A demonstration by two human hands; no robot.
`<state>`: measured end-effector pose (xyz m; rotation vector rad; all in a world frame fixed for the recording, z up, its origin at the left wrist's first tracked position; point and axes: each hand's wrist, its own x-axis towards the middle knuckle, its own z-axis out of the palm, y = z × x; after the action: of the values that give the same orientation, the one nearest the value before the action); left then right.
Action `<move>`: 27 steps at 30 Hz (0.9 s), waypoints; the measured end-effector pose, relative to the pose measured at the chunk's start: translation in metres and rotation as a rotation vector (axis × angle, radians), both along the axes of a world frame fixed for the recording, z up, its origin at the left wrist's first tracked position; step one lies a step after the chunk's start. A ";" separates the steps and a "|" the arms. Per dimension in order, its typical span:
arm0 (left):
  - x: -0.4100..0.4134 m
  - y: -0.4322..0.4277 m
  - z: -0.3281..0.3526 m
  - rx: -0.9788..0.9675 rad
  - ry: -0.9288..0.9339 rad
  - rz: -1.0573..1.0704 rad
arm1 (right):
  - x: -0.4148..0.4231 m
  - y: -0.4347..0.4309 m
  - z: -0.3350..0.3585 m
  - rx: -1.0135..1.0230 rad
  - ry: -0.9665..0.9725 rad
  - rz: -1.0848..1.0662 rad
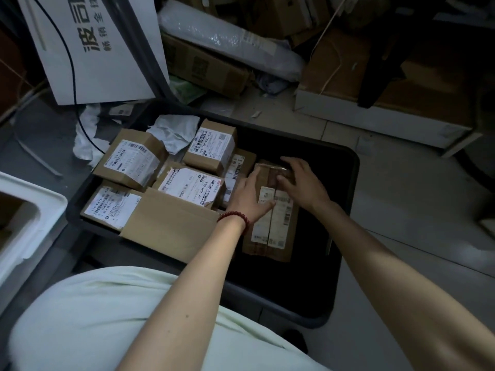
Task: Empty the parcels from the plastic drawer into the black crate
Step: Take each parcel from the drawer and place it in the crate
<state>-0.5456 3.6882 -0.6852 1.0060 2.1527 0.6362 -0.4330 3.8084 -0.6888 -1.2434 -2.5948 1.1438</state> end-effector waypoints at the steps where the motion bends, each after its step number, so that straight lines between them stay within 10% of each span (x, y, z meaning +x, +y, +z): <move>1: 0.000 0.000 -0.002 -0.016 -0.008 -0.014 | 0.000 0.002 0.000 0.055 -0.100 0.045; 10: 0.022 -0.008 -0.024 -0.156 -0.116 -0.150 | 0.022 -0.019 -0.013 0.379 -0.472 0.217; 27: 0.028 0.002 -0.031 -0.155 -0.261 -0.115 | 0.028 -0.002 -0.001 0.337 -0.710 0.436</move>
<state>-0.5177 3.6898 -0.7162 0.9025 1.8713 0.5066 -0.4054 3.8065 -0.6900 -1.1895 -3.5036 0.2442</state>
